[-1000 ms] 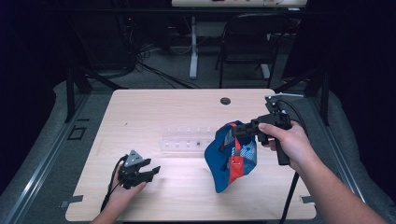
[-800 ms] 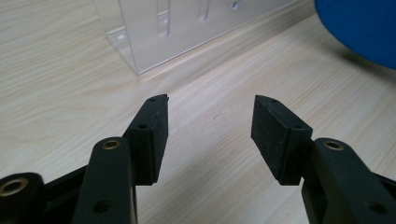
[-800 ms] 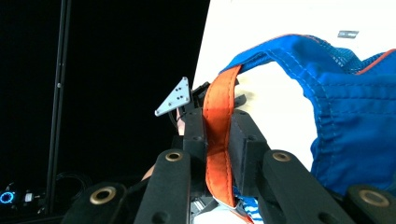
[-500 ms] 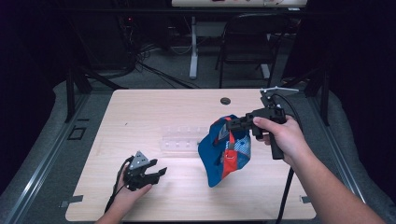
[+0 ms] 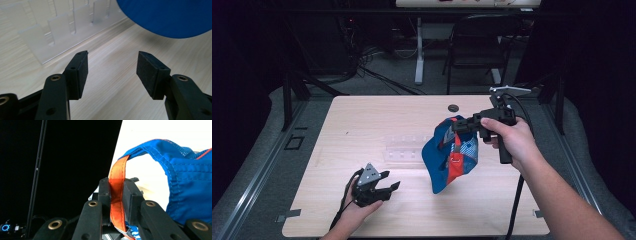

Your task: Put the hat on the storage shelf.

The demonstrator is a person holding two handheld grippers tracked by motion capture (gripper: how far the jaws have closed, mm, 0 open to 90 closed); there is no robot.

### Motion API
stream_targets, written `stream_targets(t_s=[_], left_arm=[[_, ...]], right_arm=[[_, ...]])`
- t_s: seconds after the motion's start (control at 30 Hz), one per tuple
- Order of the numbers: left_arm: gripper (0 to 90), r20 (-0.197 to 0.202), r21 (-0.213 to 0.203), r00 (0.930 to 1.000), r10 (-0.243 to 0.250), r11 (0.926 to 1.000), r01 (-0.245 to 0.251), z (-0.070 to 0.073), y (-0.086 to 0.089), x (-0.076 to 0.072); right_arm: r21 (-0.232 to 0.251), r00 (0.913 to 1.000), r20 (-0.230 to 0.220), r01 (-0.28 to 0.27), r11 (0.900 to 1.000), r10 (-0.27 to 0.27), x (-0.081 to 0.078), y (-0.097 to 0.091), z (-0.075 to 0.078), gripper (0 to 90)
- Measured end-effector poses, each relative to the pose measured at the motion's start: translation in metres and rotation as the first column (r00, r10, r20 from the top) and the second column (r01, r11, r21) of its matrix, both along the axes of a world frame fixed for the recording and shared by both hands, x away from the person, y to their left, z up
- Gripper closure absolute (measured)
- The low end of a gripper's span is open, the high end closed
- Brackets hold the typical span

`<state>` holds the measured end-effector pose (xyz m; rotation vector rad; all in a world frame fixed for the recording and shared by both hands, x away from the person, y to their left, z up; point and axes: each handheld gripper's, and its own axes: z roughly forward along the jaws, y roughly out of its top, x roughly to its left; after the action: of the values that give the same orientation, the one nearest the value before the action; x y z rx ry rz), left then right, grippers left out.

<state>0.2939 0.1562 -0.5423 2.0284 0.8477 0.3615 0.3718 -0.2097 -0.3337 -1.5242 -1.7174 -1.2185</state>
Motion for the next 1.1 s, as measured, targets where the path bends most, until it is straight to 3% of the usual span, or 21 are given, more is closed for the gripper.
stream_targets(t_s=[0.33, 0.63, 0.83, 1.1], left_arm=[[43.9, 0.028, -0.018, 0.9979, -0.059, 0.9981, 0.06, 0.012, -0.028, -0.008], [47.8, 0.031, -0.026, 0.9888, -0.146, 0.9888, 0.147, 0.016, -0.061, -0.015], [47.7, 0.044, -0.012, 0.9847, -0.169, 0.9855, 0.169, 0.017, -0.077, -0.018], [47.1, 0.043, -0.007, 0.9817, -0.186, 0.9825, 0.186, 0.015, -0.087, -0.02]], right_arm=[[0.007, 0.9999, 0.011, 0.012, 0.9999, -0.012, 0.006, 0.004, 0.003, 78.3], [0.013, 0.9996, 0.021, 0.018, 0.9998, -0.018, 0.009, 0.008, 0.004, 78.3], [0.014, 0.9996, 0.022, 0.015, 0.9998, -0.015, 0.011, 0.009, 0.005, 78.3], [0.015, 0.9996, 0.025, 0.011, 0.9998, -0.011, 0.011, 0.013, 0.006, 78.3]])
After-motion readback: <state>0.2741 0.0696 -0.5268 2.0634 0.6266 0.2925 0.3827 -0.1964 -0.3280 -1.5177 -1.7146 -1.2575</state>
